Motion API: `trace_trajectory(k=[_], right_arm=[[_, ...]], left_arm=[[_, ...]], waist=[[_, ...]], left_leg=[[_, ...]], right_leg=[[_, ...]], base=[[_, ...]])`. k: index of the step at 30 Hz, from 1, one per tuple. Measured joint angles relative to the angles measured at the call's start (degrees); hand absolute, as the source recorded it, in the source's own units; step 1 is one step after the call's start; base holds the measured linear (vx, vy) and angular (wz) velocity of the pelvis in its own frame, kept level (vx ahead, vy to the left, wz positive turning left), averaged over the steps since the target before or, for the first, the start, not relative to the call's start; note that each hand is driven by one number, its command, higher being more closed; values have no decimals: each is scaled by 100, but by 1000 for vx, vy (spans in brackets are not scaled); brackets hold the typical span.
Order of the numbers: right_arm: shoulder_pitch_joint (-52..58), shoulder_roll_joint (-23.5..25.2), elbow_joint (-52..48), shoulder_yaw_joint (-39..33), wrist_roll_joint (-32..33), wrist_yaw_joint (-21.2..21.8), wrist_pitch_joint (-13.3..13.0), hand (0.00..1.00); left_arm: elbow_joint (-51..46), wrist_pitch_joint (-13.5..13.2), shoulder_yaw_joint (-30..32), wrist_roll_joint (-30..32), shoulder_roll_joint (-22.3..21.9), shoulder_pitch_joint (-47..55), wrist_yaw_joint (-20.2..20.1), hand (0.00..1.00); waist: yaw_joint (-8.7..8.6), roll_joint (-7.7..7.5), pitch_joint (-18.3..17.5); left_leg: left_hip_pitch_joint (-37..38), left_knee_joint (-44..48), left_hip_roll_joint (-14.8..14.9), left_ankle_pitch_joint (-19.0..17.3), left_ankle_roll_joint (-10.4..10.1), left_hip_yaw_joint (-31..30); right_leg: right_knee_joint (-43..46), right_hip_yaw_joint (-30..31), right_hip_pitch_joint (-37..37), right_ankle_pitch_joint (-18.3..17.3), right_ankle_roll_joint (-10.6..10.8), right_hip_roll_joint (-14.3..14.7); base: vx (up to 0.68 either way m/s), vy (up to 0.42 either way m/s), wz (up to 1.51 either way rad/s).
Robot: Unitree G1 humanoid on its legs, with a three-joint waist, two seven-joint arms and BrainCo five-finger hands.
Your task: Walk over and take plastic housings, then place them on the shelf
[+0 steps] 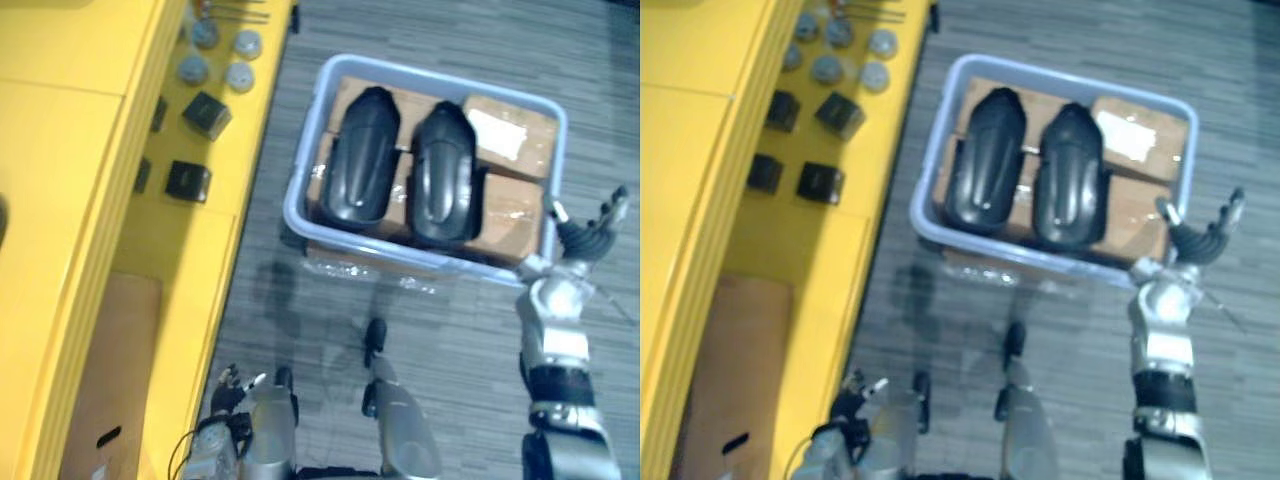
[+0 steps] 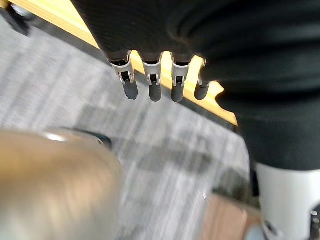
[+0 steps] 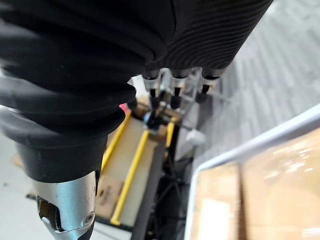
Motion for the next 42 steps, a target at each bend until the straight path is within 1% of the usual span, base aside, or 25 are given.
trace_trajectory(k=[2,3,5,7,9,10,11,13,16,19,21,22,23,25,27,28,29,31,35,37,38,39,40,42], right_arm=[[-326,-274,427,32,11,9,89,0],[-541,-443,699,162,15,14,148,0],[-779,-716,1069,335,105,13,176,0],[-1054,-920,1519,399,120,0,319,0],[-1224,-966,1778,405,142,-14,411,0],[-1363,-992,1939,421,215,-69,536,0],[-1461,-1070,2107,470,226,-138,612,0],[-1526,-1178,2336,497,235,-143,722,0],[-1546,-1211,2547,497,337,-93,763,0],[-1639,-1232,2798,525,336,72,764,0],[-1716,-1345,2920,639,331,223,762,0],[-1788,-1459,2943,713,330,353,763,0],[-1839,-1525,2962,754,326,428,768,0],[-1905,-1572,2968,795,319,570,799,0],[-1926,-1571,3079,982,314,715,824,0],[-1927,-1567,3237,1081,309,870,1018,0],[-1931,-1566,3321,1129,272,987,1059,0],[-1937,-1566,3333,1131,95,1057,1083,0],[-1976,-1567,3333,1200,-37,1194,1226,0],[-1983,-1567,3336,1304,-154,1276,1283,0],[-1985,-1573,3336,1327,-232,1284,1312,0],[-1998,-1573,3335,1361,-345,1292,1340,0],[-2020,-1573,3335,1373,-470,1298,1394,100],[-2055,-1578,3336,1380,-742,1299,1468,100]], left_arm=[[114,0,1,-15,39,22,0,0],[222,1,3,-61,53,57,-1,0],[320,6,-2,-95,41,90,-3,0],[380,5,-7,-106,19,95,-9,0],[425,4,-16,-119,11,102,-13,0],[433,6,-18,-145,-2,102,-16,0],[420,2,-26,-152,-25,96,-21,0],[423,6,-65,-166,-41,97,-57,0],[424,6,-73,-337,-40,107,-77,0],[422,2,-79,-379,-40,126,-122,0],[421,3,-86,-386,-48,142,-220,0],[422,4,-103,-388,-79,153,-317,0],[423,6,-163,-397,-92,155,-341,0],[420,1,-273,-534,-90,188,-407,0],[424,6,-297,-592,-89,219,-475,0],[420,0,-302,-604,-91,253,-519,0],[420,0,-305,-612,-94,282,-531,0],[419,-5,-309,-627,-97,295,-548,0],[421,-18,-349,-801,-96,306,-551,0],[422,-33,-371,-822,-88,308,-550,0],[421,-65,-440,-825,-63,308,-547,0],[422,-96,-456,-827,-57,309,-545,0],[422,-124,-464,-829,-55,314,-542,0],[422,-138,-466,-833,-54,314,-539,0]], waist=[[40,55,30],[53,77,45],[37,148,83],[49,198,139],[98,213,146],[141,222,150],[156,265,172],[159,303,177],[161,305,176],[161,318,171],[165,368,187],[163,448,216],[160,496,228],[165,559,208],[166,583,215],[181,584,214],[182,585,214],[183,585,214],[184,586,213],[183,586,213],[176,586,213],[176,586,213],[176,586,213],[177,586,213]], left_leg=[[-57,2,-21,15,6,-36],[-90,6,-37,17,10,-73],[-204,58,-79,22,19,-186],[-323,111,-118,31,31,-295],[-370,107,-138,46,34,-321],[-390,107,-163,64,45,-320],[-405,104,-188,74,57,-342],[-437,98,-245,95,90,-390],[-440,94,-301,104,105,-412],[-434,86,-351,120,133,-433],[-435,80,-391,133,150,-445],[-433,73,-422,151,169,-451],[-434,64,-447,175,179,-456],[-436,-18,-484,217,203,-457],[-431,-90,-488,266,194,-465],[-427,-164,-485,322,170,-491],[-429,-208,-484,357,157,-498],[-454,-224,-483,375,150,-494],[-460,-281,-481,412,136,-515],[-490,-279,-488,429,121,-543],[-556,-256,-495,436,108,-577],[-578,-248,-491,445,92,-598],[-638,-247,-481,465,66,-625],[-695,-252,-476,492,49,-639]], right_leg=[[0,-61,-21,0,0,-28],[1,-71,-46,3,5,-45],[1,-177,-69,8,12,-88],[1,-260,-106,18,25,-122],[1,-291,-140,19,26,-143],[2,-292,-170,20,27,-167],[2,-321,-172,21,27,-196],[2,-365,-178,22,28,-250],[8,-371,-176,22,28,-300],[30,-377,-178,21,29,-350],[43,-382,-181,21,29,-391],[91,-384,-199,20,29,-426],[106,-387,-205,20,29,-453],[141,-387,-259,20,30,-495],[188,-389,-295,20,29,-512],[188,-402,-308,19,29,-518],[192,-403,-327,19,29,-519],[216,-401,-379,19,28,-521],[224,-404,-386,14,30,-524],[233,-412,-396,-15,59,-537],[274,-422,-426,-71,115,-553],[321,-430,-473,-101,105,-553],[375,-456,-543,-115,91,-551],[406,-488,-600,-118,87,-551]], base=[[-6,11,18],[5,16,13],[7,21,23],[-1,21,28],[3,12,12],[10,20,8],[11,27,9],[14,38,15],[14,42,7],[7,35,4],[-4,39,6],[-16,39,7],[-20,34,8],[-10,9,2],[-11,-6,6],[-20,-35,12],[-23,-41,8],[-31,-30,-1],[-40,-23,3],[-42,-24,10],[-34,-25,12],[-43,-38,14],[-35,-35,9],[-27,-33,9]])
